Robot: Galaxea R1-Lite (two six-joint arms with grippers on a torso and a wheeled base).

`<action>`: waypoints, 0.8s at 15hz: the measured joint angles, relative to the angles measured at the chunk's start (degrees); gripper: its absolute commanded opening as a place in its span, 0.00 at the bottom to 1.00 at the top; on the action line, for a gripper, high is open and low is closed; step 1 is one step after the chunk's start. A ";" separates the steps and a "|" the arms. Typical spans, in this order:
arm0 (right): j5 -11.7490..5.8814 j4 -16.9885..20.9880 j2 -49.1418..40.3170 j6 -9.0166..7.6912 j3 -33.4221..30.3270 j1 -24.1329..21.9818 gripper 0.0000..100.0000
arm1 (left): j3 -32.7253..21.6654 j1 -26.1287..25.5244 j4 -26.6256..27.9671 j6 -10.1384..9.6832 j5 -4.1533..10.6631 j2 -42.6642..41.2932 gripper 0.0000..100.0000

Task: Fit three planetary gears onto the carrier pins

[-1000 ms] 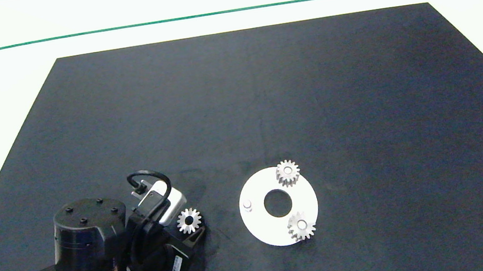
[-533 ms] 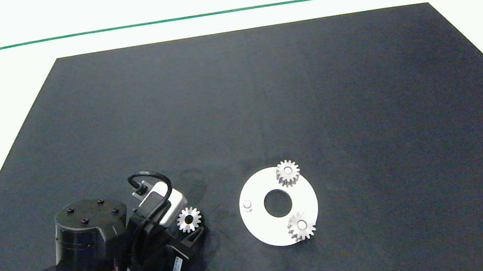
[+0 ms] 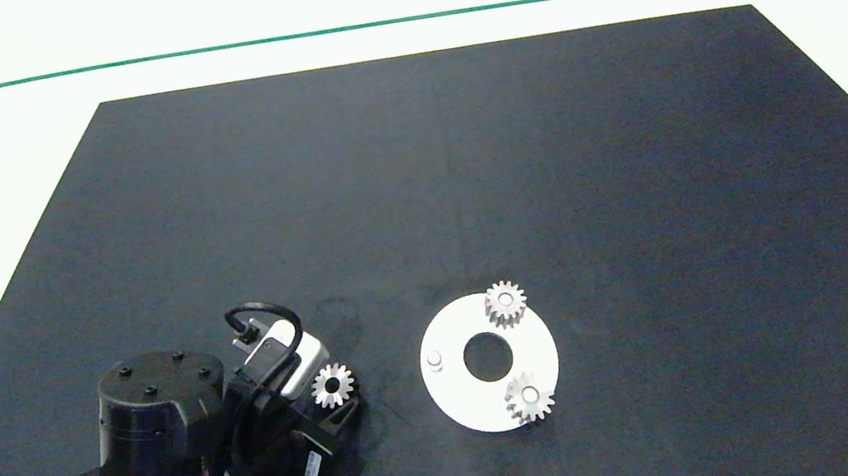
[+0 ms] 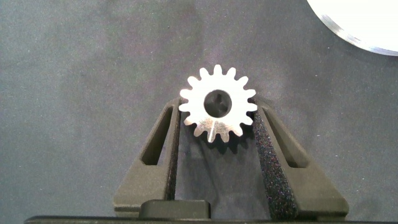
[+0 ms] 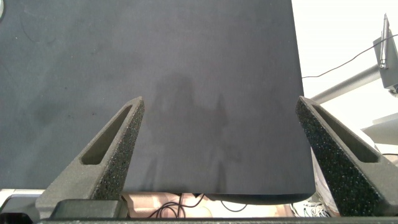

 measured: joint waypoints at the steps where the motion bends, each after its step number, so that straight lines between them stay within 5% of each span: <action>1: 0.00 0.05 -0.04 0.00 0.00 0.00 1.00 | 0.28 -0.09 -0.11 -0.05 -0.02 0.01 0.13; 8: 0.00 0.02 -0.20 0.00 0.06 -0.09 1.00 | 0.85 -1.00 -0.04 0.09 0.05 -2.15 0.13; 12: -0.04 0.06 -0.23 -0.01 0.09 -0.09 1.00 | -0.72 -5.99 0.62 0.22 0.18 -5.06 0.13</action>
